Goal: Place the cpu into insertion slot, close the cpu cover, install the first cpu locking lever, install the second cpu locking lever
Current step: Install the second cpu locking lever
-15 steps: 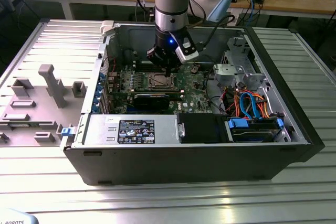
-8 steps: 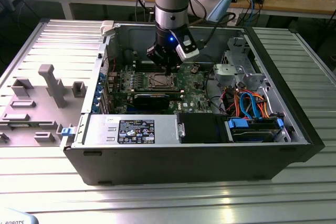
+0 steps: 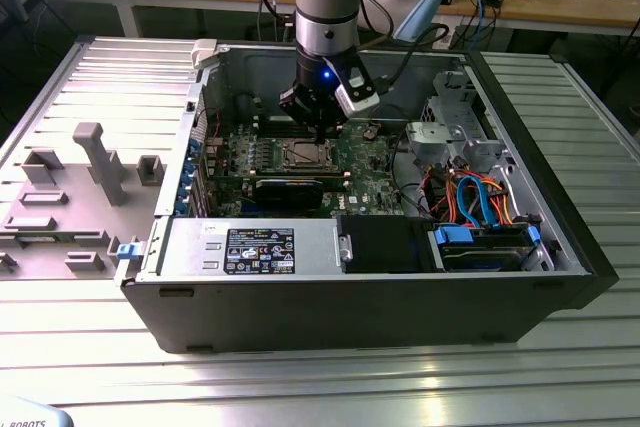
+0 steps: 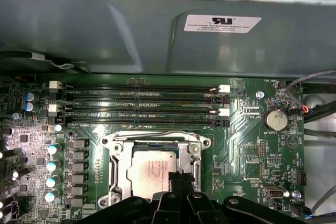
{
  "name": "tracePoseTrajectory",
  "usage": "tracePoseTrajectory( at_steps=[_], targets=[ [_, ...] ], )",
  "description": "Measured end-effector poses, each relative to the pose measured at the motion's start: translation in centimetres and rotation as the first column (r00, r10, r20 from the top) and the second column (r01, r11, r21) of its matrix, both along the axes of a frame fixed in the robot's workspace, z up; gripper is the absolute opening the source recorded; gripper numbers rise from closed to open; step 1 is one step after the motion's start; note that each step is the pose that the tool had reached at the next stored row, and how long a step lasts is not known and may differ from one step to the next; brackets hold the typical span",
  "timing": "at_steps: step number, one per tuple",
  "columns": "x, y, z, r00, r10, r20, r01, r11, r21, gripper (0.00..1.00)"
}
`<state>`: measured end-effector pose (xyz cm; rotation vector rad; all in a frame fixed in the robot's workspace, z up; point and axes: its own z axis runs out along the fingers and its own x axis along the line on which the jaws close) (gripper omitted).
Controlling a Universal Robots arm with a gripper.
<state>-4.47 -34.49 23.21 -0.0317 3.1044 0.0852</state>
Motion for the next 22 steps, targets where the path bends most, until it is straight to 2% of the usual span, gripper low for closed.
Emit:
tracePoseTrajectory(
  at_steps=[10,17,22],
  targets=[
    [0.00,-0.09,0.00,1.0000,0.000,0.0000,0.000,1.0000,0.0000,0.11],
    [0.00,-0.57,0.00,1.0000,0.000,0.0001,0.000,1.0000,0.0000,0.11],
    [0.00,-0.61,0.00,1.0000,0.000,0.0000,0.000,1.0000,-0.0001,0.11]
  ],
)
